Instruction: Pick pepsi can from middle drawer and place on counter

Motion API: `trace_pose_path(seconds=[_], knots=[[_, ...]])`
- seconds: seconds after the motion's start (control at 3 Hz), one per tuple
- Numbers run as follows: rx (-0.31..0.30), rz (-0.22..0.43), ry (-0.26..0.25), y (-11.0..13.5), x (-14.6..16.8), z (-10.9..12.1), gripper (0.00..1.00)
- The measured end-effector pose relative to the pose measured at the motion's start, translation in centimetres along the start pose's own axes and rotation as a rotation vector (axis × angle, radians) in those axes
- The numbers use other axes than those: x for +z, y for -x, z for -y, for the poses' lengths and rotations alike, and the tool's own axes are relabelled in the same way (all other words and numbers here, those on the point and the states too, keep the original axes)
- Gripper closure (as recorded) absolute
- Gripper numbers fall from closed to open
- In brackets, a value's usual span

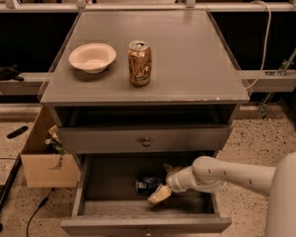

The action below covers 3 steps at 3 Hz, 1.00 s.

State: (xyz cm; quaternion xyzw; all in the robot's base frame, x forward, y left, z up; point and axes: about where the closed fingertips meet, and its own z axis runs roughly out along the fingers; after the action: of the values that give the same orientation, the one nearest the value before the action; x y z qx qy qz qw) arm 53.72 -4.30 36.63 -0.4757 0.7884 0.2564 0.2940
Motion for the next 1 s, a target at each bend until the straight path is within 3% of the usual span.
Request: trace_pose_path(seconds=[1.0], knots=[[0.000,0.000,0.000,0.00,0.01,0.00,0.73]])
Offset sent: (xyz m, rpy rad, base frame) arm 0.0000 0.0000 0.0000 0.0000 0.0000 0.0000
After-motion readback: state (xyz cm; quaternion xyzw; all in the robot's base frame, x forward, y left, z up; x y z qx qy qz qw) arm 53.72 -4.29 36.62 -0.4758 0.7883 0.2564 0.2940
